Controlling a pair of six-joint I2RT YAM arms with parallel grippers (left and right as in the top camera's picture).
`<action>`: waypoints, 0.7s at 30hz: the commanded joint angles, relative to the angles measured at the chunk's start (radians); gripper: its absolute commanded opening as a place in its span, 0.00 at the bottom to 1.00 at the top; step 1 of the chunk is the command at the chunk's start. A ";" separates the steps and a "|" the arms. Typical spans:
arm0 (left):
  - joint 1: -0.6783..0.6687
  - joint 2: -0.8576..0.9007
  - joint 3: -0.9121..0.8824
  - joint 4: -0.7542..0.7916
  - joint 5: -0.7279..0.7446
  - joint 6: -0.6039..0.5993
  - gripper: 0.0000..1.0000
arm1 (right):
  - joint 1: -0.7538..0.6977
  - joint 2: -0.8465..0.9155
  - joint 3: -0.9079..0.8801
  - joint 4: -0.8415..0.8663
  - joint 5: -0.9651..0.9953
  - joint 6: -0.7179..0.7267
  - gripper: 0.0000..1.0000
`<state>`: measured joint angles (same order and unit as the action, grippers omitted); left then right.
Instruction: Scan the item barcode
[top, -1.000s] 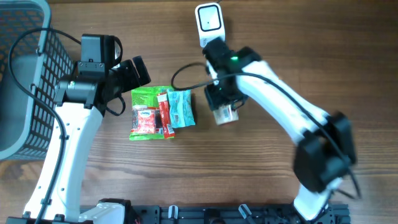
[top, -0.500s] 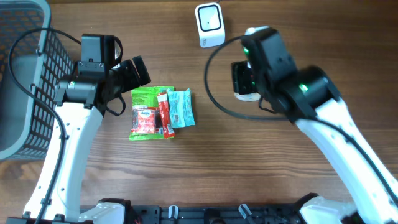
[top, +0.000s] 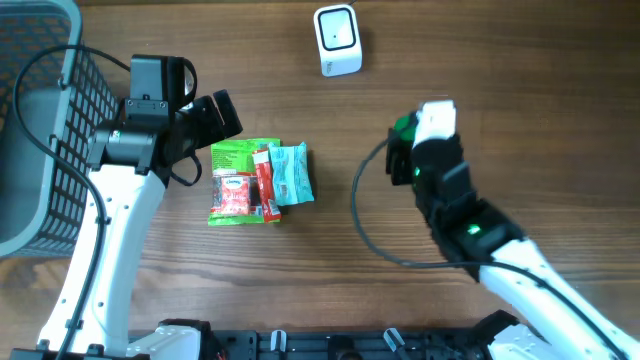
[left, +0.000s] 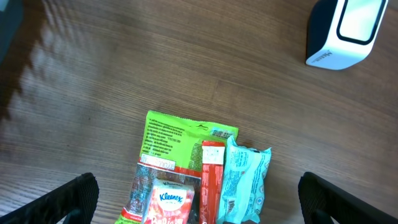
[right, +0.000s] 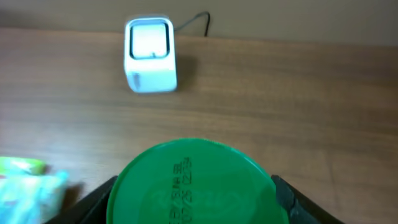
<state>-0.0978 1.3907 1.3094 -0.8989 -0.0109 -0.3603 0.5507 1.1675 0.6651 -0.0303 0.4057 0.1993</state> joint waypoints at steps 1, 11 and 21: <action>0.006 -0.005 0.008 -0.001 -0.013 0.013 1.00 | -0.001 0.066 -0.125 0.213 0.047 -0.096 0.55; 0.006 -0.005 0.008 -0.001 -0.013 0.012 1.00 | -0.001 0.392 -0.149 0.488 0.048 -0.095 0.56; 0.006 -0.005 0.008 -0.001 -0.013 0.012 1.00 | -0.001 0.397 -0.149 0.565 0.046 -0.096 0.93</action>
<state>-0.0975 1.3907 1.3094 -0.8993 -0.0109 -0.3603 0.5510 1.5986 0.5117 0.5335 0.4351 0.1020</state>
